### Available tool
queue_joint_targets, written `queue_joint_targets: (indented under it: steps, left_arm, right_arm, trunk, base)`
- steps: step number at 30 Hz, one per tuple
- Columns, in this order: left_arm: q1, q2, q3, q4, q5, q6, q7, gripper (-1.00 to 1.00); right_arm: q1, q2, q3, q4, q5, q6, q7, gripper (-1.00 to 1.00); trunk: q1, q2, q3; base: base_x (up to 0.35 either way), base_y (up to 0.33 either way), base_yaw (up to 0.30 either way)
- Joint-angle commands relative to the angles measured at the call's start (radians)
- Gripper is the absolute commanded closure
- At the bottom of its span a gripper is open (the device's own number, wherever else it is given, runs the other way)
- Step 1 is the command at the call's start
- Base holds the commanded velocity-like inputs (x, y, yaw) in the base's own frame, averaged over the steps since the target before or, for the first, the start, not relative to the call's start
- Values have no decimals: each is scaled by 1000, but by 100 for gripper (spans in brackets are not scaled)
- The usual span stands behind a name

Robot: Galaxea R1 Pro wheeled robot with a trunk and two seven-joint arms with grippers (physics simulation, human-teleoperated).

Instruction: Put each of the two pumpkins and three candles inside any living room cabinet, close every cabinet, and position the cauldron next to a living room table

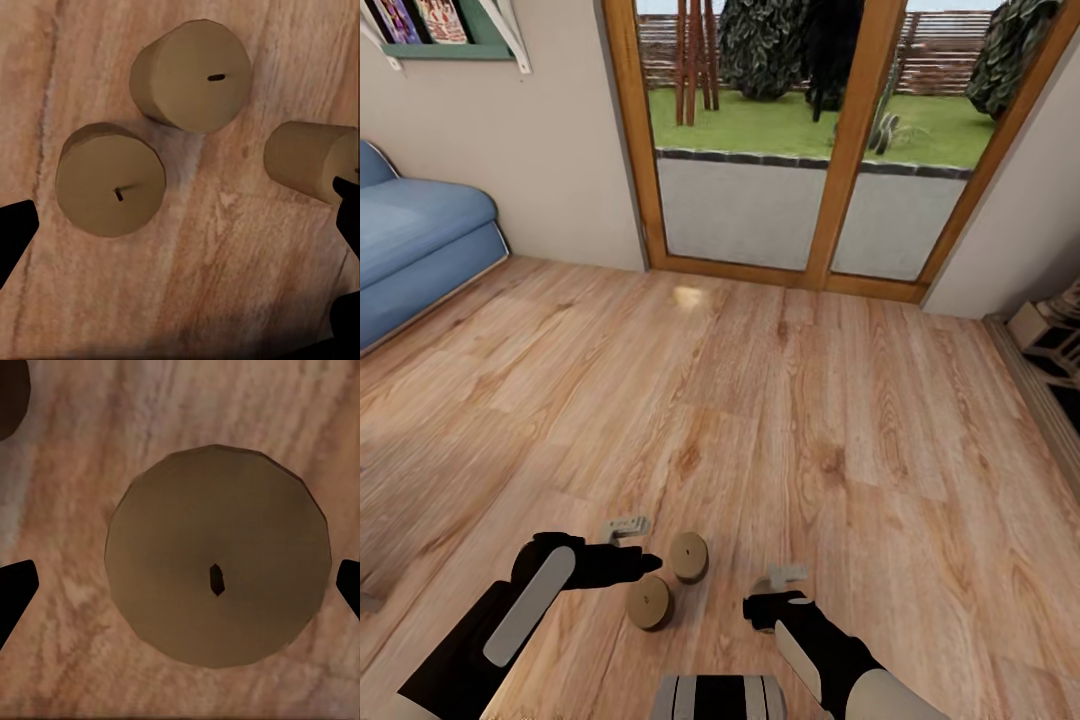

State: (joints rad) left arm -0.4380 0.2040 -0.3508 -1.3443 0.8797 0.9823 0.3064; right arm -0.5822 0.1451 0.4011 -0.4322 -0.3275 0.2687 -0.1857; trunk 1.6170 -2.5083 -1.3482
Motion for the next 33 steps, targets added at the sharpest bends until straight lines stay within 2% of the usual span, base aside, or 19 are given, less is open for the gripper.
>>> queue_joint_targets:
  steps: [1,8,14,26,33]
  left_arm:
    - [-1,2,-2,-1,23,2,10,-100]
    - [-1,3,-3,-1,43,2,10,-100]
    - [-1,3,-4,-13,44,3,11,-100]
    - [-1,3,-4,-18,44,3,11,-100]
    - [-1,3,-4,-18,44,3,11,-100]
  right_arm:
    - [-1,-1,8,-2,-9,4,-9,-100]
    - [-1,-2,8,-1,-9,-6,-9,-100]
    - [-1,-2,8,1,-10,-46,-9,-100]
    - [-1,-2,7,1,-11,-51,-15,-100]
    - [-1,-2,7,1,-15,-55,-84,-100]
  trunk:
    - [0,-1,-5]
    - [3,-2,-32]
    - [3,-2,-32]
    - [3,-2,-32]
    - [3,-2,-32]
  base:
    - [0,0,0]
    - [0,0,0]
    - [0,0,0]
    - [0,0,0]
    - [0,0,0]
